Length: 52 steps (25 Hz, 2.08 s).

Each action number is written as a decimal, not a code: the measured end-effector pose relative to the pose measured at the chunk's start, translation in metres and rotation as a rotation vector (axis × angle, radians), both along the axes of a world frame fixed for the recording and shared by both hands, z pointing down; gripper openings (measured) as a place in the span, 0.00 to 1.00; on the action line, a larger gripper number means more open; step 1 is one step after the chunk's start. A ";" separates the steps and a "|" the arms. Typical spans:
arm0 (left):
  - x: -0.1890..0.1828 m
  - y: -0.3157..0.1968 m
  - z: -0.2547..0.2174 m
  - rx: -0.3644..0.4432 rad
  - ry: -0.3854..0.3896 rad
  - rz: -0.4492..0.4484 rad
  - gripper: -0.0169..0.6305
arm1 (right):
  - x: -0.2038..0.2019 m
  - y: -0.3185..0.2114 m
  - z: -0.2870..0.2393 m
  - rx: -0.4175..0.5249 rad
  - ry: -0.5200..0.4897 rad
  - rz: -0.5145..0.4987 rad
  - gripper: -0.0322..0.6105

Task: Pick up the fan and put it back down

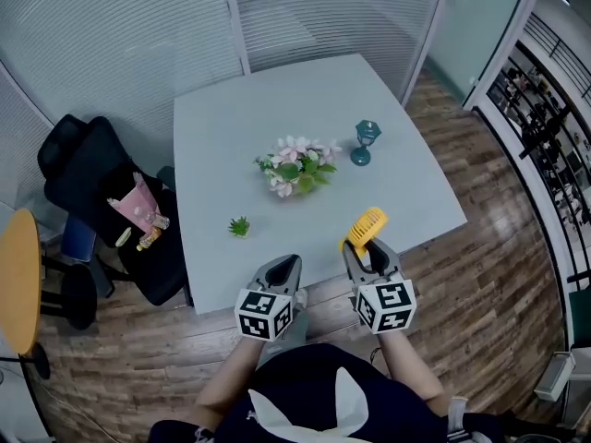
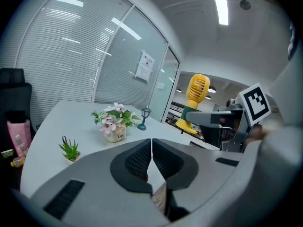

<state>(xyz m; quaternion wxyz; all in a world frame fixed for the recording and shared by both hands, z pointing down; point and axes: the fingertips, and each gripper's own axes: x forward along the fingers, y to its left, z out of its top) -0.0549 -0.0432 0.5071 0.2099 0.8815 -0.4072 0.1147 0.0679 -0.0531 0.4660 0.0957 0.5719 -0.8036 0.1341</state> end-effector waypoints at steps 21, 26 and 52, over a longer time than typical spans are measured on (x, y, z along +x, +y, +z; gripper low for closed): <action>-0.053 -0.013 0.007 -0.017 -0.009 -0.125 0.07 | -0.056 -0.039 0.013 -0.012 -0.011 -0.128 0.30; -0.062 -0.016 0.010 -0.024 -0.014 -0.147 0.07 | -0.062 -0.048 0.019 -0.023 -0.020 -0.138 0.30; -0.079 -0.052 0.024 -0.060 -0.028 -0.177 0.07 | -0.088 -0.081 0.070 -0.099 0.011 -0.205 0.30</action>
